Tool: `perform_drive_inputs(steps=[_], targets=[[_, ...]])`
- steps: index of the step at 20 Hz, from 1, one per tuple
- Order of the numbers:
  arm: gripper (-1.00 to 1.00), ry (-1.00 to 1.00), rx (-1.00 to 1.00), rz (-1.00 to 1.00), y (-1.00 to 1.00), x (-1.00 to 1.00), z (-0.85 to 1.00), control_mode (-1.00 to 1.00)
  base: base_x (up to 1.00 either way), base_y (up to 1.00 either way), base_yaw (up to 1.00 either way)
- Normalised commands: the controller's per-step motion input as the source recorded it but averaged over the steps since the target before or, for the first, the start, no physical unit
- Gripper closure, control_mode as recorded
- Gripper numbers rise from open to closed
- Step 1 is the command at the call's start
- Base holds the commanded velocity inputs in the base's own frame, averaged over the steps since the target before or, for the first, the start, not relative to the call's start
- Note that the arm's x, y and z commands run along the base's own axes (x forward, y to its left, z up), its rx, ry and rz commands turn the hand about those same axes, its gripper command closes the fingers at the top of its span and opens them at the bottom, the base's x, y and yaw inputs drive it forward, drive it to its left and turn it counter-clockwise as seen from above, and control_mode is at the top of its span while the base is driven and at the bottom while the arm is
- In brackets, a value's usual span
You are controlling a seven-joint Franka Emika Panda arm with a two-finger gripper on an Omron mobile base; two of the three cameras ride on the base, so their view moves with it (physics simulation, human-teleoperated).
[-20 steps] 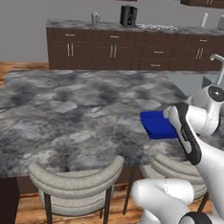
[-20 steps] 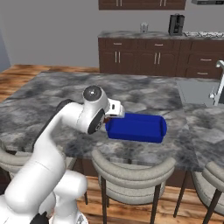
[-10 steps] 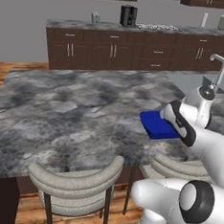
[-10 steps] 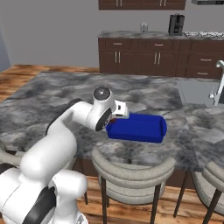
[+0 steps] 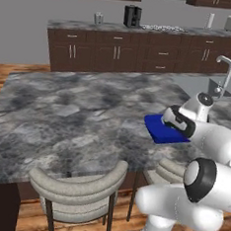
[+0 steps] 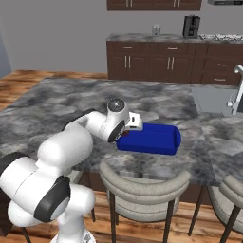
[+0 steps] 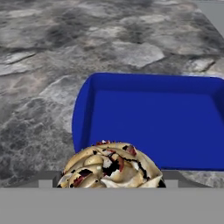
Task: Take the donut and cupcake from the fridge and place them on the empty tray on the dining counter.
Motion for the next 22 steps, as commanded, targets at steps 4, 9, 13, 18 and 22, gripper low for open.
perform_drive_inputs(steps=[4,9,13,18,22], targets=[[1.00,0.02,0.00,0.01,-0.09,0.36,-0.33,-1.00,0.00,0.00,0.00],[1.00,0.04,0.00,0.02,-0.10,0.35,-0.30,-1.00,0.00,0.00,0.00],[1.00,0.05,0.00,0.01,-0.04,0.41,-0.24,-1.00,0.00,0.00,0.00],[1.00,0.05,0.00,0.01,-0.07,0.41,-0.26,-1.00,0.00,0.00,0.00],[1.00,0.02,0.00,0.03,-0.19,0.35,-0.25,-1.00,0.00,0.00,0.00]])
